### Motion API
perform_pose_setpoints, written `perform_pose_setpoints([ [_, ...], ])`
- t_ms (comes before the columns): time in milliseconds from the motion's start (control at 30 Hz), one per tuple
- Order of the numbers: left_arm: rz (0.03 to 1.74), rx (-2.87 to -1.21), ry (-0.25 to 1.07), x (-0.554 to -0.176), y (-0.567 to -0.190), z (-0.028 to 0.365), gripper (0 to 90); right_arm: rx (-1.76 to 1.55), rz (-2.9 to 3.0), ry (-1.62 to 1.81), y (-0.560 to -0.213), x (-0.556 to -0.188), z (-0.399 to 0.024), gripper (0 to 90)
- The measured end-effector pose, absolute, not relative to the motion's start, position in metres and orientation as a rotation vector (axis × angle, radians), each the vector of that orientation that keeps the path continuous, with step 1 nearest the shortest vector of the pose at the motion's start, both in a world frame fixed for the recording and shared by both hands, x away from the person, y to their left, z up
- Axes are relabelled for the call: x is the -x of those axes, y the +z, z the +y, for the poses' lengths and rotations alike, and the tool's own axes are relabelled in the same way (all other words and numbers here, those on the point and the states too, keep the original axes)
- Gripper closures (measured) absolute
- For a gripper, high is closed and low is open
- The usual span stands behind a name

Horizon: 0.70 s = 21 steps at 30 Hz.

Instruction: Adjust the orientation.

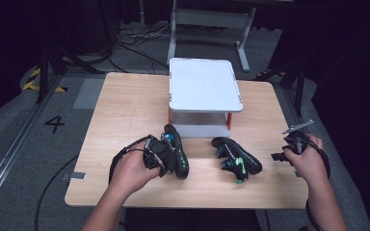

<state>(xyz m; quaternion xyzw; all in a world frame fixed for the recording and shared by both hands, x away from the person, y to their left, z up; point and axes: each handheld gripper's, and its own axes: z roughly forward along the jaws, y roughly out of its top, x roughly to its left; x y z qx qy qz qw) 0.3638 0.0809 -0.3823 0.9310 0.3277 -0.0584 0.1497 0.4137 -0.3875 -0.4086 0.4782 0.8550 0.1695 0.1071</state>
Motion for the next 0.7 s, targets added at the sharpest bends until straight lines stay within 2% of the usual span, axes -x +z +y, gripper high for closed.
perform_pose_setpoints([
  [133,0.916,-2.646,-0.128,-0.364,-0.377,0.074,87.1,-1.411,2.517,0.495,-0.409,-0.413,-0.388,36.8],
  [300,0.894,-2.636,-0.138,-0.369,-0.375,0.068,86.9,-1.415,2.520,0.488,-0.411,-0.412,-0.387,36.8],
  [700,0.788,-2.665,-0.156,-0.381,-0.366,0.023,86.9,-1.437,2.513,0.482,-0.413,-0.406,-0.393,36.6],
])
